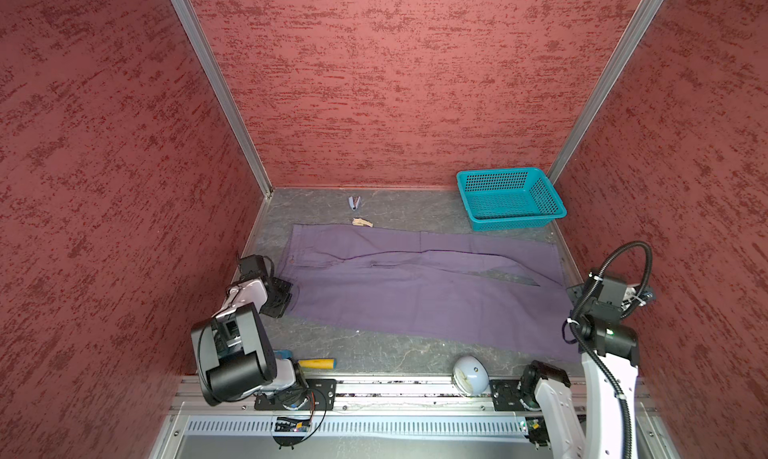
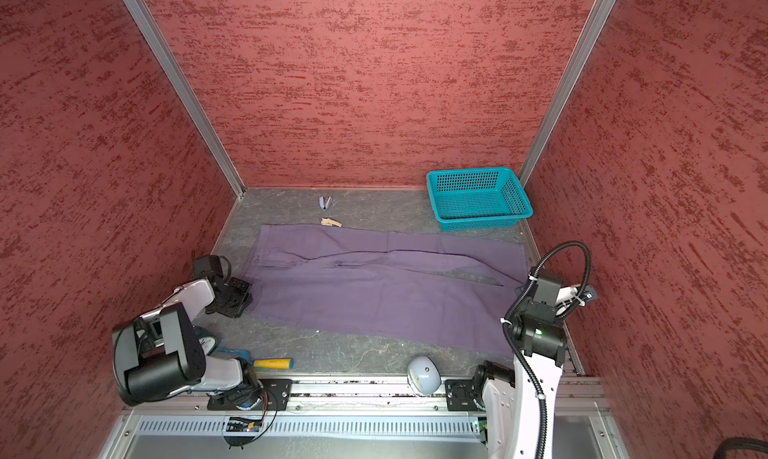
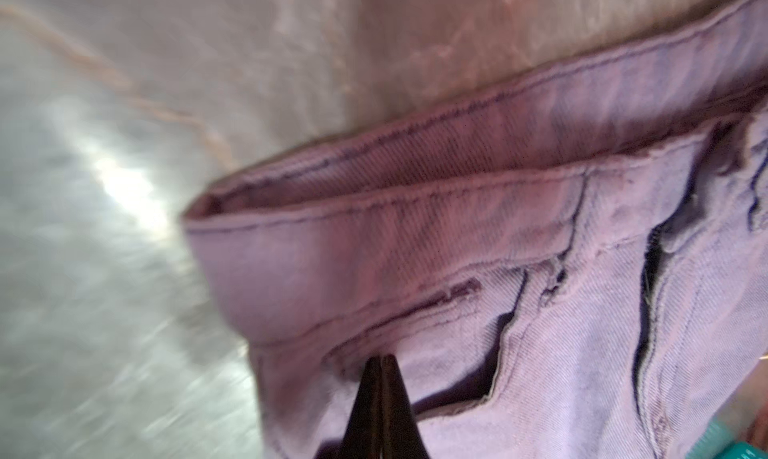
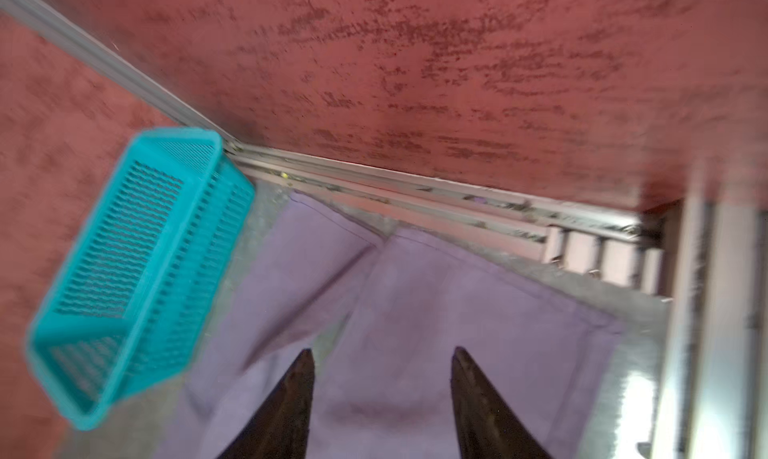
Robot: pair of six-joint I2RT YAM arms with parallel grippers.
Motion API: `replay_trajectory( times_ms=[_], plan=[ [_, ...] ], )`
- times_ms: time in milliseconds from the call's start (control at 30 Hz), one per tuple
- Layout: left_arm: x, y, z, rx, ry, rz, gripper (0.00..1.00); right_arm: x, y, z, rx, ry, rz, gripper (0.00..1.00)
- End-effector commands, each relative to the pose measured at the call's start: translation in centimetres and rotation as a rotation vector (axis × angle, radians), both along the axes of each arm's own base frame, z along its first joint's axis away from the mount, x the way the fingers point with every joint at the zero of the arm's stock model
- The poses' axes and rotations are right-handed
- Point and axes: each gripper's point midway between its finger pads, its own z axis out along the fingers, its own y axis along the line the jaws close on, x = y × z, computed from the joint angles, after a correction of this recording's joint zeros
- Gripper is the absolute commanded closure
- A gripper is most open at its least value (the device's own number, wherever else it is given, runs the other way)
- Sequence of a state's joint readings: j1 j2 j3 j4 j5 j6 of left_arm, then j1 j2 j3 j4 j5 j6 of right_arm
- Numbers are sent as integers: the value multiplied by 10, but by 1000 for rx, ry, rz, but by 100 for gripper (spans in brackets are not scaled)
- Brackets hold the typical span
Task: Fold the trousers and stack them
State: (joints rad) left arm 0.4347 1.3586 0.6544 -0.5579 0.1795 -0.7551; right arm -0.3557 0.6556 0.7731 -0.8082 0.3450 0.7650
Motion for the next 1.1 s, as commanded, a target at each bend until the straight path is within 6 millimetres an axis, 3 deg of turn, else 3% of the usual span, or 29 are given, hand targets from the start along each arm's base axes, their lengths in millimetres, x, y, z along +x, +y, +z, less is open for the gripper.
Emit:
replay_trajectory(
  times_ms=[0, 33, 133, 267, 367, 567, 667, 767, 900, 1067],
  plan=[
    [-13, 9, 22, 65, 2, 49, 96, 39, 12, -4, 38, -18, 165, 77],
    [-13, 11, 33, 84, -23, 54, 96, 51, 18, -14, 72, -7, 217, 85],
    [-9, 9, 71, 136, -99, 46, 89, 76, 34, -42, 167, 19, 331, 95],
    [11, -4, 112, 227, -179, -25, 70, 97, 48, -61, 199, 47, 428, 96],
    [43, -24, 118, 257, -197, -109, 61, 102, 50, -65, 184, 55, 442, 93],
    [107, -56, 83, 212, -114, -207, 68, 105, 56, -76, 207, 49, 472, 81],
    [131, -62, 63, 191, -88, -219, 60, 108, 63, -89, 247, 84, 522, 73],
    [148, -62, 42, 164, -38, -225, 56, 112, 72, -101, 294, 103, 563, 58],
    [154, -59, 15, 122, 18, -209, 57, 116, 75, -109, 323, 116, 577, 45],
    [131, -34, -5, 75, 32, -112, 60, 123, 75, -114, 359, 123, 572, 30]
  ],
)
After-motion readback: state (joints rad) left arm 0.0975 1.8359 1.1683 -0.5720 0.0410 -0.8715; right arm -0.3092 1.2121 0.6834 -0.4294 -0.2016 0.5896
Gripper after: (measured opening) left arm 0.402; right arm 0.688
